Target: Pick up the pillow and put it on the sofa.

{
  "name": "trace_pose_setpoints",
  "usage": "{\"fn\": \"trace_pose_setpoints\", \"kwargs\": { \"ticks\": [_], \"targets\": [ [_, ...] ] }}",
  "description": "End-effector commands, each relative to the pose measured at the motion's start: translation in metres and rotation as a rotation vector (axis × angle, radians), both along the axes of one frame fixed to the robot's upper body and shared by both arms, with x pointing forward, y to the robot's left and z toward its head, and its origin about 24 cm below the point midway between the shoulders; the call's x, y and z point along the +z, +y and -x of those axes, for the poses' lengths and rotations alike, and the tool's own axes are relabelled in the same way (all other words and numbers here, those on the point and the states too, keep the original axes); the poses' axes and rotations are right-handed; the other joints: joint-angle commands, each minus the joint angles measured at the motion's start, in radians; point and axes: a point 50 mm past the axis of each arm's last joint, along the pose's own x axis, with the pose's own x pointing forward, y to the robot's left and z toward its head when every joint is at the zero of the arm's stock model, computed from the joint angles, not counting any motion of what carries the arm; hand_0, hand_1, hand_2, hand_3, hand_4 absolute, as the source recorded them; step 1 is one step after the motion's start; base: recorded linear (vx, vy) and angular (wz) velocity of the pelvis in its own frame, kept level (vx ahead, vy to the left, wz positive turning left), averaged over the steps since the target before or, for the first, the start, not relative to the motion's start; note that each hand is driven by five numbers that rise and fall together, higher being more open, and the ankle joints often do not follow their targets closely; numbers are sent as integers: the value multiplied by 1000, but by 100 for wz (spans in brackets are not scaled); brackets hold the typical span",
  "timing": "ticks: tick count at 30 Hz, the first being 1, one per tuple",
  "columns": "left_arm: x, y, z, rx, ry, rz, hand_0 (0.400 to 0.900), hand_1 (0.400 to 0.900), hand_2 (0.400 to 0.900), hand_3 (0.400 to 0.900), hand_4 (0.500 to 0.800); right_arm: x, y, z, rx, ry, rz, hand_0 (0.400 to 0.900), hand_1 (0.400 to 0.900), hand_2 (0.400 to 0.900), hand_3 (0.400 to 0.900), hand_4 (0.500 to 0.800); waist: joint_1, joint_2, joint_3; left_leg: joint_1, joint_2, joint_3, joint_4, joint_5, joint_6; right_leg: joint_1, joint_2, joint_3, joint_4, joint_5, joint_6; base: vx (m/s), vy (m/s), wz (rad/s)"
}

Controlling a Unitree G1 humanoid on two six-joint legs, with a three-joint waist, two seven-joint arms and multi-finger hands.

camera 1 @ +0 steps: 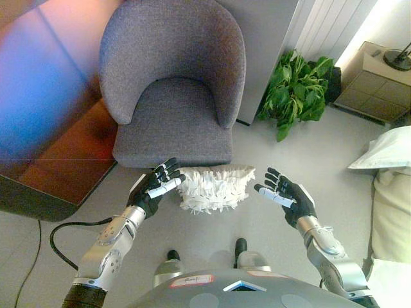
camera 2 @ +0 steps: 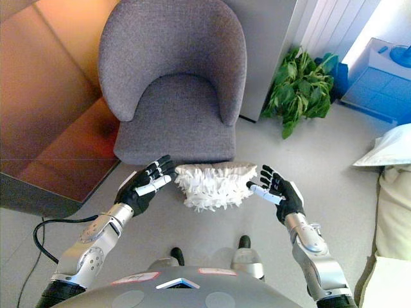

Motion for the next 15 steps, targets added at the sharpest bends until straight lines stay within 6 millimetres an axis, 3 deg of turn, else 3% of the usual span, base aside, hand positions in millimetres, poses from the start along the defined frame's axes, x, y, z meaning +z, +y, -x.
{"fn": "trace_pose_setpoints", "kwargs": {
  "ticks": [1, 7, 11, 15],
  "targets": [
    [48, 6, -24, -1, -267, 26, 900, 900, 900, 900, 800, 42, -6, -25, 26, -246, 48, 900, 900, 900, 900, 800, -5, -20, 0, 28, 4, 13, 4, -38, 40, 38, 39, 21, 0, -60, 15, -1, -84, 0],
    [50, 10, -24, 20, -284, 24, 900, 900, 900, 900, 800, 44, -8, -27, 38, -258, 53, 900, 900, 900, 900, 800, -4, -25, 20, 14, 29, 1, 24, -25, 28, 27, 58, 35, 7, -68, -3, -14, -107, -2],
    [55, 14, -23, 45, -306, 36, 900, 900, 900, 900, 800, 48, -11, -29, 53, -271, 58, 900, 900, 900, 900, 800, 4, -44, 48, -34, 66, -30, 153, -25, 5, 17, 67, 49, 27, -69, -26, -28, -139, -3],
    [55, 15, -19, 60, -317, 46, 900, 900, 900, 900, 800, 50, -17, -30, 71, -283, 71, 900, 900, 900, 900, 800, 20, -68, 92, -175, 127, -106, 469, 94, -31, 9, 79, 66, 54, -69, -73, -17, -149, -12]
  ]
}}
